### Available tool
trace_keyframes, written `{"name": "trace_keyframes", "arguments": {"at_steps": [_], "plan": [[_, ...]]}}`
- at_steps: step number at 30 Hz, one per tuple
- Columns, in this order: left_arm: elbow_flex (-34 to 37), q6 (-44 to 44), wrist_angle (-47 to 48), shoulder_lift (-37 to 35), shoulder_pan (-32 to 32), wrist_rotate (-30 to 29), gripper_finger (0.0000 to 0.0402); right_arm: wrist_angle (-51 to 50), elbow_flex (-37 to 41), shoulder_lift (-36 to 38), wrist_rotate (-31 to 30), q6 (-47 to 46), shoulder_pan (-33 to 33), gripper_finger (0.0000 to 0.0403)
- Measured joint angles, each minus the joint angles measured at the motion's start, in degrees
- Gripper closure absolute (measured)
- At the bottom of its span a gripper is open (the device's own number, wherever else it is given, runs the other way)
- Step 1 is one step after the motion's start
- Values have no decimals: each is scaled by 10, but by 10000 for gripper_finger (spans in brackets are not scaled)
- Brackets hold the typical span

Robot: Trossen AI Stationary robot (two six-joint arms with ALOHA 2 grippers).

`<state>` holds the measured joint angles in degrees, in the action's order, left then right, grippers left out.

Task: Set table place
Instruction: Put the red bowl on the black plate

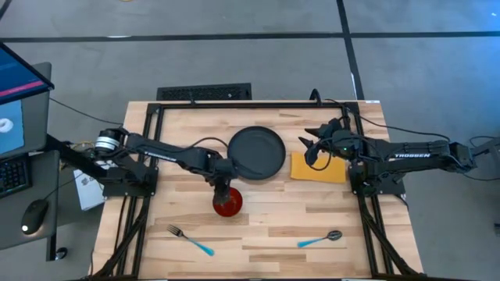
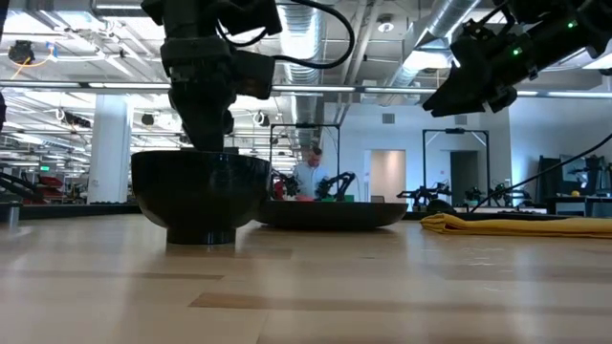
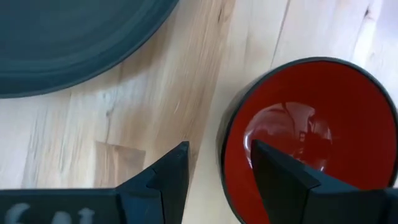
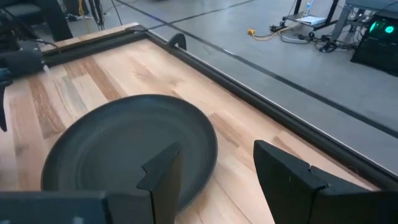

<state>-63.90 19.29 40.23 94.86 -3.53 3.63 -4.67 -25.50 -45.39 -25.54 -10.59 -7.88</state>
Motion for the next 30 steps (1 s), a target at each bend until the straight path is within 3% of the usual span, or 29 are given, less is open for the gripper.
{"name": "trace_keyframes", "arguments": {"at_steps": [8, 17, 30], "plan": [[0, 9, 25, 1, 0, 0, 242, -3, 0, 0, 0, 0, 0, 181], [0, 9, 37, 55, 0, 32, 242, -7, 0, 0, 0, 0, 0, 181], [0, 7, 36, 56, 0, 41, 242, -8, 0, 0, 0, 0, 0, 181]]}}
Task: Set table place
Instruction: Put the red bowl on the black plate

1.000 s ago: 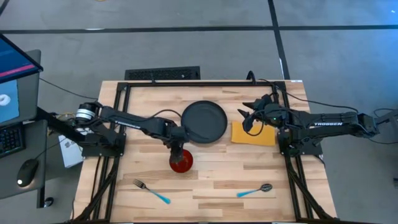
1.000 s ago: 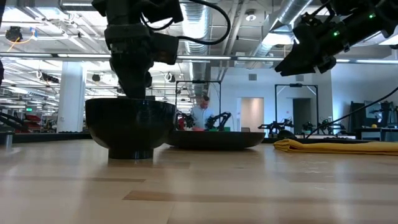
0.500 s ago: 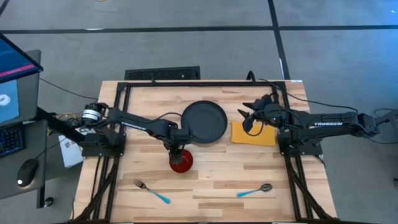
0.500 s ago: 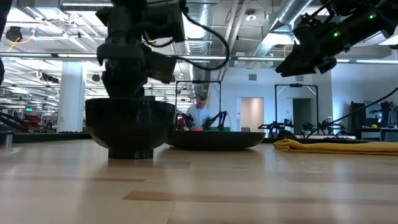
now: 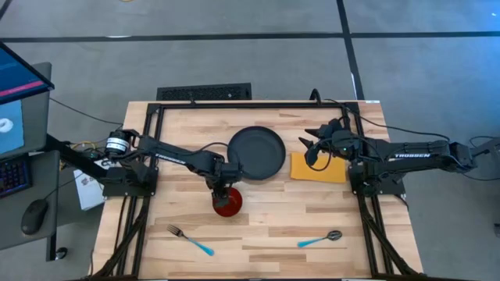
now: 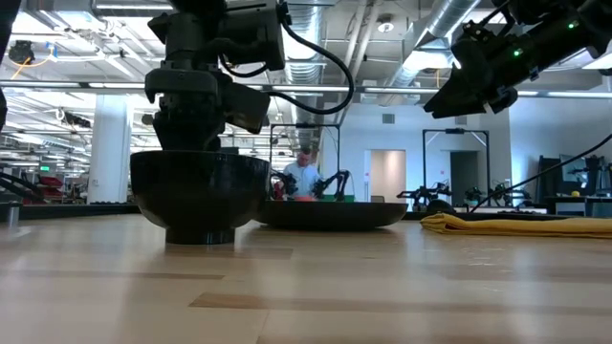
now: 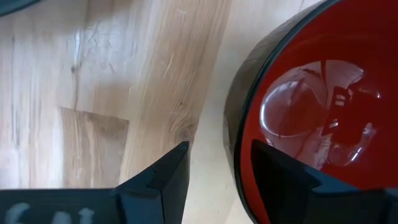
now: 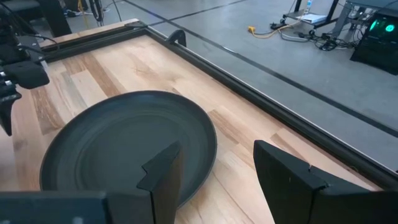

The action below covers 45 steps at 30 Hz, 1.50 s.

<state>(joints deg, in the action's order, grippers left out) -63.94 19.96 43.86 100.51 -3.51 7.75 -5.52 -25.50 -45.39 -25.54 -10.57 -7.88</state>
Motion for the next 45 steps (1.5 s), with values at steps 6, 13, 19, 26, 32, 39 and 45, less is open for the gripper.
{"name": "trace_keyframes", "arguments": {"at_steps": [6, 13, 19, 26, 32, 39, 45], "plan": [[0, 45, 0, 0, 0, 1, 242, 0, 0, 0, 0, 0, 0, 181], [0, 46, 2, 0, 15, 7, 242, 0, 0, 0, 0, 0, 0, 181], [0, -15, -19, 0, 24, 10, 242, 0, 0, 0, 0, 0, 0, 181], [0, -30, -24, 0, 25, 15, 254, 0, 0, 0, 0, 1, 0, 181], [0, -33, -24, 0, 25, 23, 342, 0, 0, 0, 0, 5, 0, 181], [-3, -78, -30, -2, 26, 4, 397, -1, 0, 0, 0, 5, 0, 181], [-61, -126, 43, -3, 35, 3, 399, -1, 0, 0, 0, 5, 0, 181]]}}
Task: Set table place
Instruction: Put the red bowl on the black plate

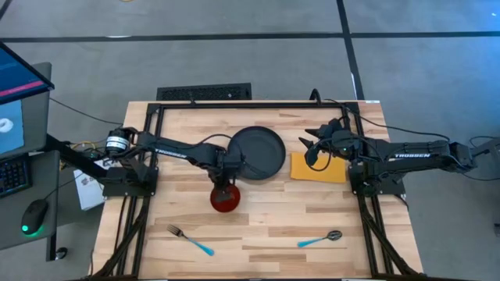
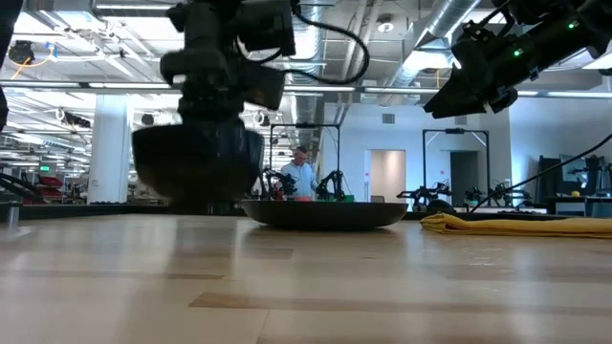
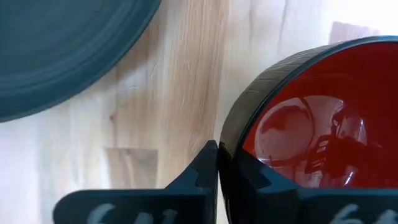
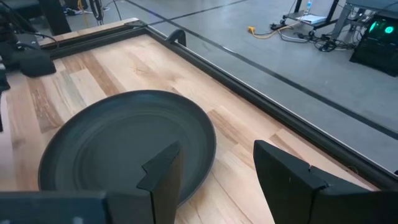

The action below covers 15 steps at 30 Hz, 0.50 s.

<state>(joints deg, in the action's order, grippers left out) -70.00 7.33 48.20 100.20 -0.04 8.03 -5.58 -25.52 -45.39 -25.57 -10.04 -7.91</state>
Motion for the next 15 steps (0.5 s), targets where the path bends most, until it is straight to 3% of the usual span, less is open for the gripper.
{"name": "trace_keyframes", "arguments": {"at_steps": [4, 9, 15], "plan": [[-64, -47, 47, 0, 16, 0, 400, 0, 0, 0, 0, 0, -1, 181], [-135, -125, 49, 0, 62, -53, 401, 0, 0, 0, 0, 0, -1, 181], [-192, -130, 18, 3, 148, -28, 401, 0, 0, 0, 0, 0, -1, 181]]}}
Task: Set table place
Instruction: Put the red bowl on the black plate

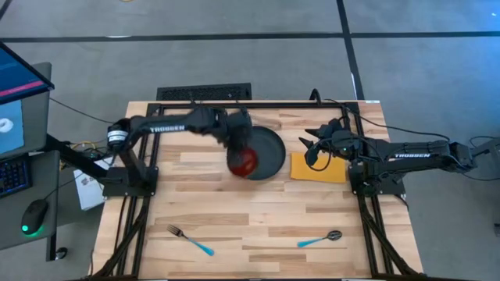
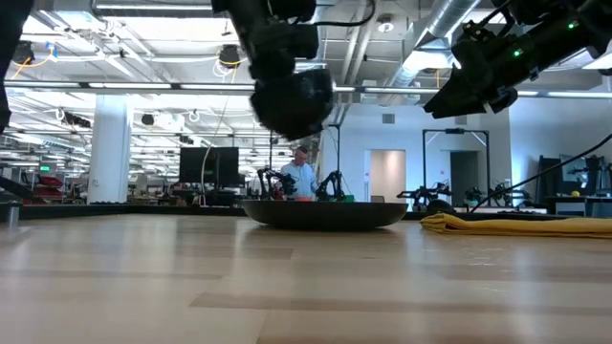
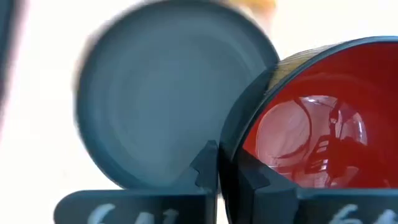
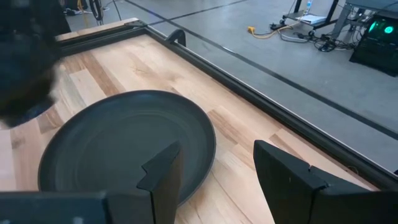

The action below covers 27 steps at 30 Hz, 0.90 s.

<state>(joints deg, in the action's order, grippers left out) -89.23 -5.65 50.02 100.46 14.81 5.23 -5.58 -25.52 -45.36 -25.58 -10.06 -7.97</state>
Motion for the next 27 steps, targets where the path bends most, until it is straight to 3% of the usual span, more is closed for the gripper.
{"name": "trace_keyframes", "arguments": {"at_steps": [3, 9, 19, 27], "plan": [[-18, -2, -12, 14, 39, 36, 401, 0, 0, 0, 0, 0, 0, 181], [-87, -34, 2, 94, 63, 50, 401, 2, 0, 0, 0, 0, -1, 181], [-274, -91, 139, 259, 73, 30, 401, -7, 0, 0, 0, 0, -3, 181], [-292, -92, 147, 311, 102, 31, 401, -24, 0, -1, 0, 0, -3, 181]]}}
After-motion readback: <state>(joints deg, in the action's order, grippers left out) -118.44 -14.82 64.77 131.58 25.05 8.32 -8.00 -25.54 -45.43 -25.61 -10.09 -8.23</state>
